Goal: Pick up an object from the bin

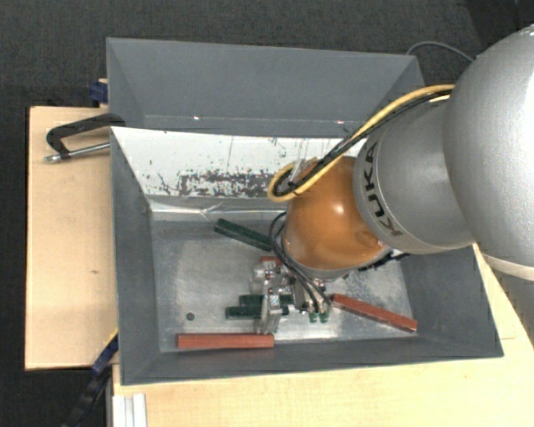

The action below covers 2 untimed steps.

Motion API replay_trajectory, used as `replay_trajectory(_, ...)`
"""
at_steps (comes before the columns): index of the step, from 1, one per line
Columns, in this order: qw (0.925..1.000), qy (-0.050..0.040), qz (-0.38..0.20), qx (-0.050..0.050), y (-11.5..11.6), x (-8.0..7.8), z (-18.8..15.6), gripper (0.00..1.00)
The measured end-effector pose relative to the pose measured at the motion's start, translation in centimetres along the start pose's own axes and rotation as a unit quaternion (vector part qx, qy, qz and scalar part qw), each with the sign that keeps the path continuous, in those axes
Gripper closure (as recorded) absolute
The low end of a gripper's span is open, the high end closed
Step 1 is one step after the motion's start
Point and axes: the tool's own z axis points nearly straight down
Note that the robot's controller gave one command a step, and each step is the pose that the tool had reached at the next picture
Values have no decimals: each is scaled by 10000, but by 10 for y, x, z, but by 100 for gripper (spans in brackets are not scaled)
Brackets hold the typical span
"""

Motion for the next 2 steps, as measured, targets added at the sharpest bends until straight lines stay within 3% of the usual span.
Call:
replay_trajectory(1,10000,0,2,-1,0,0,0,100)
replay_trajectory(2,9997,10,-257,5,2,-25,-136,100)
